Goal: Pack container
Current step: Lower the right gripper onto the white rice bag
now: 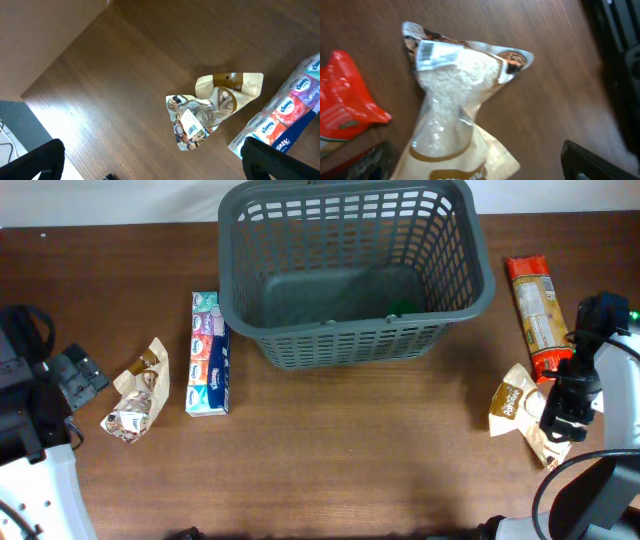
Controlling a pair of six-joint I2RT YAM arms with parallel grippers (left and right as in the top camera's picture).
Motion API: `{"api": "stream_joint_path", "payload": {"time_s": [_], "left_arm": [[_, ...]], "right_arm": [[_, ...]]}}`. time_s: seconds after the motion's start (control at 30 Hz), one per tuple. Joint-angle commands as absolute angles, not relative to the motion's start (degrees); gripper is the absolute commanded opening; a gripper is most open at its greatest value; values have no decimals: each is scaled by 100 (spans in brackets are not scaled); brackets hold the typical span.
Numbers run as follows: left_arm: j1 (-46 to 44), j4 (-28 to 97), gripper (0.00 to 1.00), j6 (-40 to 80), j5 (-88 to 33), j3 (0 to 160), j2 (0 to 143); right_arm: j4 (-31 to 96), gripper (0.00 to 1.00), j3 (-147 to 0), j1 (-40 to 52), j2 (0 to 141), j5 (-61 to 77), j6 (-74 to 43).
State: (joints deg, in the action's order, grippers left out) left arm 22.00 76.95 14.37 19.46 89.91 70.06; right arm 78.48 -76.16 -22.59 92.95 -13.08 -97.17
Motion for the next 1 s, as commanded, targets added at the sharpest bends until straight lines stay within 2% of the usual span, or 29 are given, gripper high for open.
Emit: {"api": "stream_joint_path", "payload": {"time_s": [0.0, 0.13, 0.37, 0.67, 0.97], "left_arm": [[2235, 7682, 99, 1428, 1922, 9080, 6941], [2235, 7682, 99, 1426, 1922, 9080, 6941], [2235, 7682, 99, 1426, 1922, 9080, 6941], [2235, 7679, 99, 1426, 1922, 9080, 6941], [2235, 7682, 99, 1426, 1922, 9080, 6941]], "right_arm": [[7660, 99, -7603, -2303, 9347, -1782, -9662], [7308, 99, -7603, -2300, 9474, -1575, -9021], [7223, 99, -7603, -2414, 9662, -1127, -9024], [7216, 99, -7601, -3044, 9692, -790, -8667], [6921, 99, -7303, -3061, 9703, -644, -8527]]}}
